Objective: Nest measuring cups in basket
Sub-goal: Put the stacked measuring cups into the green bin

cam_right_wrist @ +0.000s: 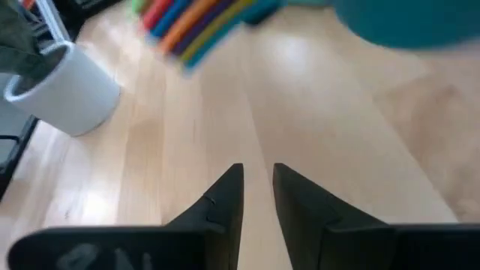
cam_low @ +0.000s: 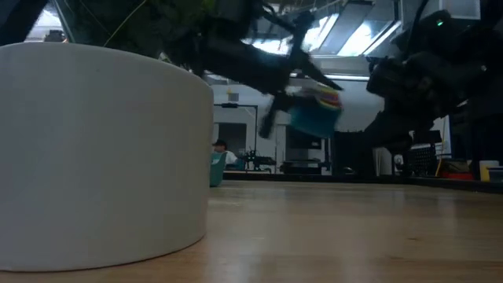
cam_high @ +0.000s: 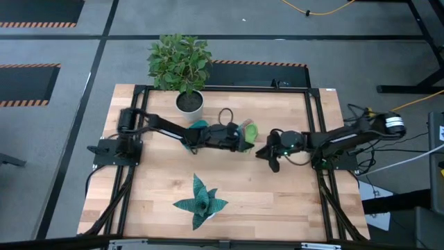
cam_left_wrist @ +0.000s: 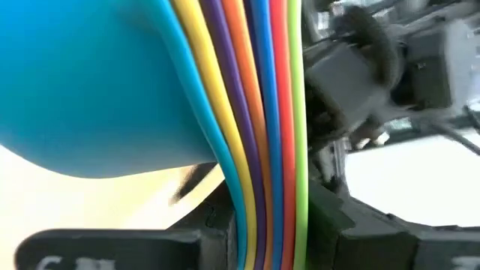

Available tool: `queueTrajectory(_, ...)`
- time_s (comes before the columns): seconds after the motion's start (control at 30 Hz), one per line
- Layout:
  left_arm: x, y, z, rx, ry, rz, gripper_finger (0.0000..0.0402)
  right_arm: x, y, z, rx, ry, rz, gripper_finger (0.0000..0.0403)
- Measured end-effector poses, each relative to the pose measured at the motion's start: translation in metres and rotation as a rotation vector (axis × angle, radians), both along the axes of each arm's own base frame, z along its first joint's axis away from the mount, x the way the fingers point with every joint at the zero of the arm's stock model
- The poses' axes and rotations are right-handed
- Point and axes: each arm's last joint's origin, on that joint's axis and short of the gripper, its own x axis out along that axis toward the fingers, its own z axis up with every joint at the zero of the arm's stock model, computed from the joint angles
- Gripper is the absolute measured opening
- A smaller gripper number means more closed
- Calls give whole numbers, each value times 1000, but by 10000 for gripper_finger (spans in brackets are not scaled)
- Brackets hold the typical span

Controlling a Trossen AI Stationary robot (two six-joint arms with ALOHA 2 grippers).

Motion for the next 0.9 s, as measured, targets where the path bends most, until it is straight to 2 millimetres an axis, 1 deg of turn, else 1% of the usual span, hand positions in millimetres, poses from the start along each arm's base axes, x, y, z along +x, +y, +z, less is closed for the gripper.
queueTrajectory(0.03,-8,0,5,-1,15,8,84,-2,0,3,-7,-8,-1,80)
queueTrajectory(0.1,-15,-1,19,12,-23,22,84,-7,-1,8,-30,-10,-4,80)
queueTrajectory(0.23,-51,-5,47,46,-42,100,84,-13,-3,18,-66,-45,-28,80)
queueTrajectory(0.27,-62,-7,54,55,-52,118,84,-13,-3,21,-71,-64,-33,80)
queueTrajectory(0.3,-77,-11,58,69,-42,137,84,-15,-3,23,-72,-65,-36,80)
queueTrajectory(0.37,-96,-20,64,88,-67,191,84,-17,-4,26,-78,-79,-42,80)
queueTrajectory(0.4,-109,-26,65,86,-73,204,84,-18,-4,27,-78,-86,-43,80)
queueTrajectory(0.43,-122,-32,64,79,-68,242,84,-18,-4,29,-80,-96,-48,80)
queueTrajectory(0.5,-141,-44,62,52,-87,240,84,-20,-5,30,-85,-100,-61,80)
queueTrajectory(0.6,-168,-61,46,7,-67,254,84,-21,-5,32,-89,-104,-70,80)
queueTrajectory(0.73,-191,-75,22,-60,-35,280,84,-21,-6,32,-87,-108,-77,80)
queueTrajectory(0.9,-209,-83,-2,-128,-2,275,84,-21,-6,32,-84,-110,-78,80)
